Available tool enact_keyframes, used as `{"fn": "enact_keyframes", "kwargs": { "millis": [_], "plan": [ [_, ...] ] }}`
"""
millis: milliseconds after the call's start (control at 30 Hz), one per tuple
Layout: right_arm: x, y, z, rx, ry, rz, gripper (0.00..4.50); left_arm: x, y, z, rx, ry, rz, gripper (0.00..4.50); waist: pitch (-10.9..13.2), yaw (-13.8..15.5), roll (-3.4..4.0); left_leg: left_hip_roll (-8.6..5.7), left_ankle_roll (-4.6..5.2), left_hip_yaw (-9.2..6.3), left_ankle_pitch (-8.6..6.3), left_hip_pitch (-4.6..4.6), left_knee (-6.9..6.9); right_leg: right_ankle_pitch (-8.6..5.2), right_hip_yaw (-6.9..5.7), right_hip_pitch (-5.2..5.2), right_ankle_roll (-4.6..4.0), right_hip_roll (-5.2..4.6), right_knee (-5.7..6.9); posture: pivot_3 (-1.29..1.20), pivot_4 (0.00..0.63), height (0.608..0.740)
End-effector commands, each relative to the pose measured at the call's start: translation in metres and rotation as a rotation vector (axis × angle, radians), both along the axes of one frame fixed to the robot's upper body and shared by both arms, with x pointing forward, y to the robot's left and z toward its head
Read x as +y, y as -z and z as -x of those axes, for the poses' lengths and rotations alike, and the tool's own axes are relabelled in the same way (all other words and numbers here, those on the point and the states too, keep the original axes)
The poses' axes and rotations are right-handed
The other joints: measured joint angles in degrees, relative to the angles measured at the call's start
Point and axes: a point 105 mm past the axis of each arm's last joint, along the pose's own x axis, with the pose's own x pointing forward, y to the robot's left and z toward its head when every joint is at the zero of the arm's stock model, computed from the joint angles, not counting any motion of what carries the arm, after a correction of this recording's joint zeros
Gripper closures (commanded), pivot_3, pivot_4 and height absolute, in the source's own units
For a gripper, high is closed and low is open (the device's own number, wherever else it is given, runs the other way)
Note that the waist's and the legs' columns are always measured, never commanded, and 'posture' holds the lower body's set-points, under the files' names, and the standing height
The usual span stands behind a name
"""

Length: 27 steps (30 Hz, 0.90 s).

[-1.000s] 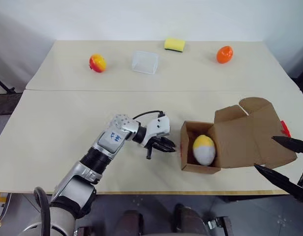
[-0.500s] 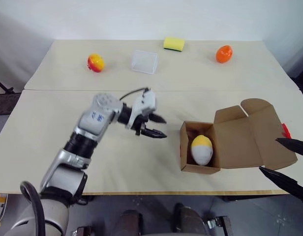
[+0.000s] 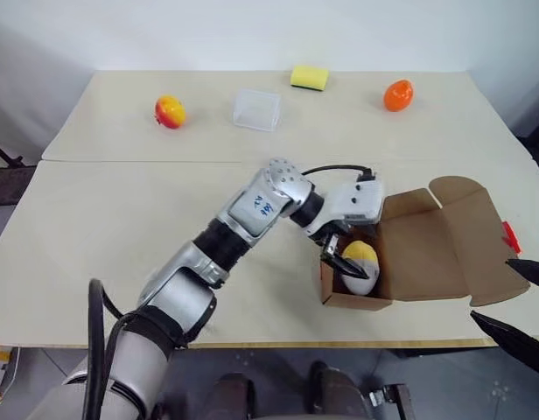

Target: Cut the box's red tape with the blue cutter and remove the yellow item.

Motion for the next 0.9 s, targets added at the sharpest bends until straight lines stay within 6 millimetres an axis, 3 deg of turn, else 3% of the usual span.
{"fn": "enact_keyframes", "kwargs": {
  "millis": [33, 200, 300, 467, 567, 733, 800, 900],
  "plan": [
    [0.004, -0.004, 0.006, -0.046, 0.029, 0.028, 0.00, -0.004, 0.011, -0.004, -0.104, 0.028, -0.075, 0.04, 0.00, -0.04, 0.00, 0.00, 0.00, -0.01, 0.00, 0.00, 0.00, 0.00, 0.00, 0.00, 0.00, 0.00, 0.00, 0.00, 0.150, 0.740],
    [-0.002, 0.006, 0.021, 0.029, 0.066, 0.037, 0.00, -0.013, 0.022, -0.009, -0.163, 0.039, -0.097, 0.04, 0.00, 0.17, 0.00, 0.00, 0.05, -0.05, -0.03, -0.08, 0.01, 0.00, 0.00, -0.06, -0.01, 0.00, 0.00, 0.00, 0.150, 0.740],
    [-0.004, 0.005, 0.023, 0.019, 0.078, 0.048, 0.00, -0.018, 0.024, -0.013, -0.204, 0.040, -0.084, 0.60, 0.00, 0.05, 0.00, -0.01, 0.20, -0.10, -0.11, -0.08, 0.04, -0.01, 0.04, -0.05, -0.02, -0.05, -0.09, 0.00, 0.150, 0.740],
    [-0.001, 0.005, 0.020, 0.005, 0.068, 0.045, 0.00, -0.020, 0.021, -0.016, -0.199, 0.034, -0.039, 2.11, 0.00, -0.07, -0.01, -0.01, 0.26, -0.22, -0.15, -0.07, 0.03, -0.01, 0.06, -0.08, -0.02, -0.07, -0.12, 0.00, 0.150, 0.740],
    [0.000, 0.007, 0.018, 0.005, 0.059, 0.043, 0.00, -0.018, 0.008, -0.018, -0.159, 0.016, 0.042, 3.02, 0.00, -0.06, 0.00, -0.01, 0.26, -0.25, -0.14, -0.08, 0.03, -0.01, 0.04, -0.11, -0.02, -0.07, -0.10, 0.00, 0.150, 0.740],
    [0.001, 0.006, 0.012, 0.006, 0.034, 0.015, 0.00, -0.004, -0.038, -0.017, 0.050, -0.001, 0.331, 4.28, 0.00, -0.18, 0.00, 0.00, 0.26, -0.23, -0.14, -0.12, 0.04, -0.01, 0.05, -0.15, -0.02, -0.07, -0.09, 0.00, 0.150, 0.740],
    [0.005, 0.004, 0.007, -0.002, 0.007, -0.003, 0.00, 0.008, -0.052, -0.028, 0.067, -0.067, 0.442, 4.46, 0.00, -0.19, 0.00, 0.00, 0.26, -0.23, -0.14, -0.09, 0.04, -0.01, 0.05, -0.14, -0.01, -0.07, -0.08, 0.00, 0.150, 0.740],
    [0.017, -0.002, -0.005, -0.039, -0.050, -0.071, 0.00, 0.045, -0.075, -0.055, 0.072, -0.243, 0.653, 4.46, 0.00, -0.52, 0.00, 0.01, 0.24, -0.23, -0.14, -0.02, 0.04, 0.01, 0.04, -0.11, 0.01, -0.07, -0.02, 0.00, 0.150, 0.740]
  ]
}}
